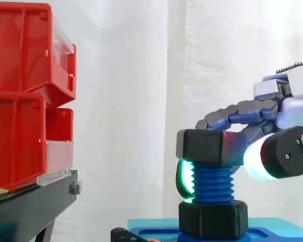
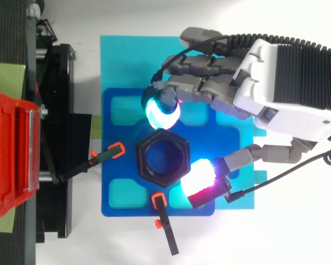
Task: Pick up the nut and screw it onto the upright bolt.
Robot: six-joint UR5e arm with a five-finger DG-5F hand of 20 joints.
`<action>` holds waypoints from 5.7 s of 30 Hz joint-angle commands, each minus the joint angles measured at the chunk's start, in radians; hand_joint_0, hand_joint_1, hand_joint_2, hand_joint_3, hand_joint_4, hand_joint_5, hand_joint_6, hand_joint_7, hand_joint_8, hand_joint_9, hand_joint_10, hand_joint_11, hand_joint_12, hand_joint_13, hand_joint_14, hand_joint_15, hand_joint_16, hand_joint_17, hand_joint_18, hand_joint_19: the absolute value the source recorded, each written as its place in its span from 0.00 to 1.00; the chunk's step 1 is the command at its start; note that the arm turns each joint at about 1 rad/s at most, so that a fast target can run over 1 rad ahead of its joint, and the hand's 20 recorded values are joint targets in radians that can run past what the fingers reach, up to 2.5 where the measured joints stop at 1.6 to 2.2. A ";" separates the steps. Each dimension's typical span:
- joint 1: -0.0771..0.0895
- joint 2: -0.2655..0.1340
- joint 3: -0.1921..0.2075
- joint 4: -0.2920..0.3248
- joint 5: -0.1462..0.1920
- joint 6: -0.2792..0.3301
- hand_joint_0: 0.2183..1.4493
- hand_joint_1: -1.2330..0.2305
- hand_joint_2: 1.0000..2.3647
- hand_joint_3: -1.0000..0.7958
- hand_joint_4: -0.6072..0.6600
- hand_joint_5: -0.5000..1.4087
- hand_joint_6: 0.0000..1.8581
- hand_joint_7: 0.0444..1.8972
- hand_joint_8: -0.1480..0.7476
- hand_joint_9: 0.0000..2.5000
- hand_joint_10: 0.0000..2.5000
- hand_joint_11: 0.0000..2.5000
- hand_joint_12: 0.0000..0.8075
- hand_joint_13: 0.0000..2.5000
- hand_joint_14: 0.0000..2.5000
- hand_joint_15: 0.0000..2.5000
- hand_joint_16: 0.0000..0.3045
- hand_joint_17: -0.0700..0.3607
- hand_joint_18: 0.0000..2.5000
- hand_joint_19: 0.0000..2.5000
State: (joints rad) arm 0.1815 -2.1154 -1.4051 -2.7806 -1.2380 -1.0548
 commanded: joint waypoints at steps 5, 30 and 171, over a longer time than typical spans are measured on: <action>-0.001 0.000 0.000 0.001 -0.003 -0.002 0.22 0.33 0.00 0.28 0.66 0.16 0.27 0.49 0.51 0.24 0.00 0.18 0.44 0.17 0.00 0.02 0.15 0.40 0.07 0.01; -0.013 0.003 0.005 -0.013 -0.029 0.001 0.10 0.40 0.00 0.28 0.56 0.10 0.27 0.28 0.45 0.00 0.00 0.00 0.51 0.00 0.00 0.00 0.21 0.50 0.00 0.00; -0.036 0.103 0.186 -0.206 -0.037 0.036 0.16 0.59 0.00 0.28 0.66 0.20 0.27 0.34 0.48 0.42 0.00 0.00 0.47 0.24 0.00 0.00 0.19 0.46 0.19 0.09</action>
State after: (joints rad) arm 0.1440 -1.9987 -1.2194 -3.0679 -1.2772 -1.0558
